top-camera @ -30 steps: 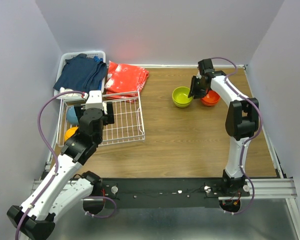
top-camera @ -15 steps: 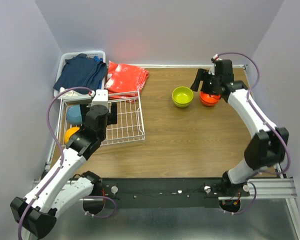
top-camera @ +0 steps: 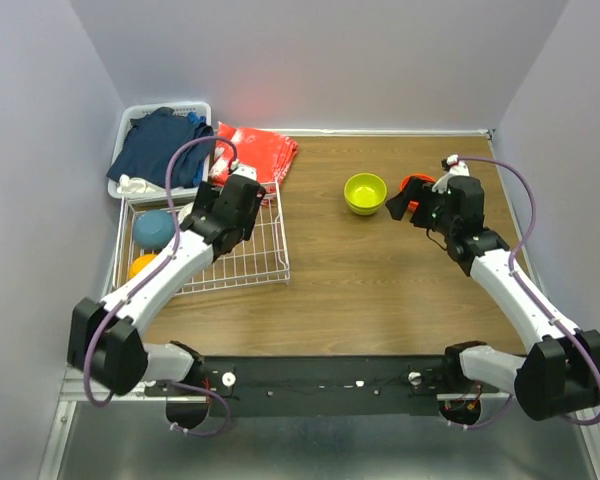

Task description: Unload the bowls from the dish rack

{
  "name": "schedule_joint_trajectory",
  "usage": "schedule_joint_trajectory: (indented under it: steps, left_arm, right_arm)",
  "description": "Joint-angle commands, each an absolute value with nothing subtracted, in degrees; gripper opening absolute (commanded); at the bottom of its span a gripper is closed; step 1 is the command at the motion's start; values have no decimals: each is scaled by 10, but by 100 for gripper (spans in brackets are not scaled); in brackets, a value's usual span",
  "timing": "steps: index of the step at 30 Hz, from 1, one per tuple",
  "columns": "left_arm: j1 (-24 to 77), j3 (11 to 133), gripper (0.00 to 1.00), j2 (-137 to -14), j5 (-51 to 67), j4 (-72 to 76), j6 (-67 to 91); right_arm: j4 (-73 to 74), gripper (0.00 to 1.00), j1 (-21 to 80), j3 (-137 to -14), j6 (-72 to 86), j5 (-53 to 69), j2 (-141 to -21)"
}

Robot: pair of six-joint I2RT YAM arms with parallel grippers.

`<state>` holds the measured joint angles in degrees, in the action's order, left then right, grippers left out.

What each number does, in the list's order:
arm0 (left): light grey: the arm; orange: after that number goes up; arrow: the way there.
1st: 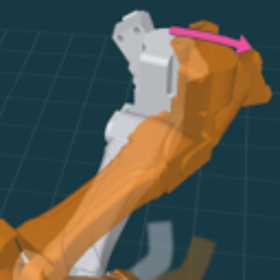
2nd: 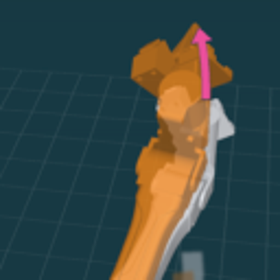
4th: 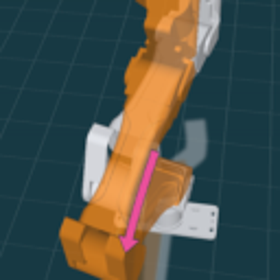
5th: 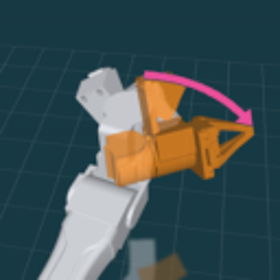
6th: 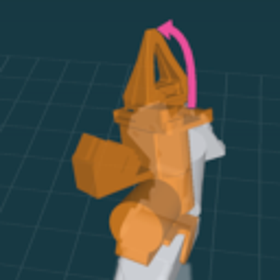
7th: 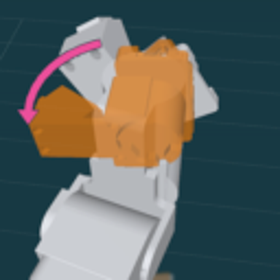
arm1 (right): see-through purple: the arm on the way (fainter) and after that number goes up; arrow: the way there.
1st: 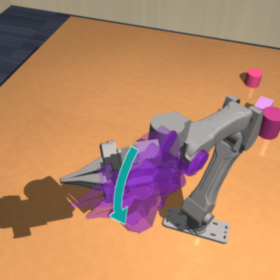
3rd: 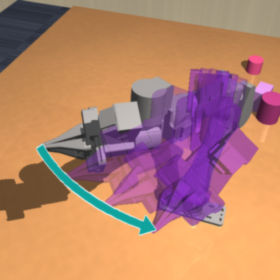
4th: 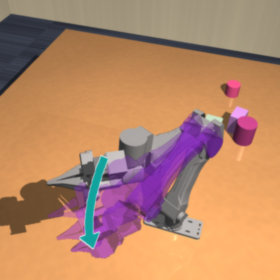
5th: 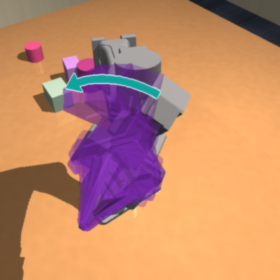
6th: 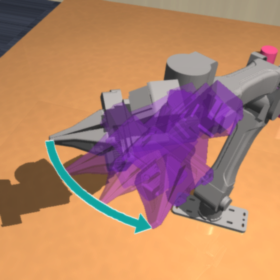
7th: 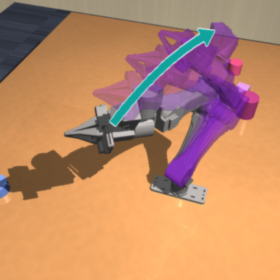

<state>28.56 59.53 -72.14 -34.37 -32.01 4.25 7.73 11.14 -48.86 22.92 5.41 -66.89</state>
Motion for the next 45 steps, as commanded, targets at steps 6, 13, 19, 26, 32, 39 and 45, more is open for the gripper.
schedule_joint_trajectory:
  steps: [6,13,19,26,32,39,45]
  left_arm:
    - [252,713,98,-897,-424,-417,55]
    - [241,729,95,-954,-462,-390,21]
    - [236,691,91,-972,-453,-341,3]
    - [236,657,87,-988,-444,-295,-68]
    - [236,629,86,-987,-458,-252,-112]
    - [236,621,86,-1011,-485,-229,-136]
    - [236,611,86,-1015,-495,-203,-153]
  right_arm:
    - [-26,98,124,-437,251,52,-621]
    - [-30,98,131,-430,250,39,-623]
    - [-36,98,133,-426,247,39,-628]
    - [-45,99,135,-422,245,36,-635]
    - [-50,99,141,-419,243,34,-639]
    - [-54,99,144,-416,240,33,-639]
    - [-60,99,147,-413,239,33,-641]
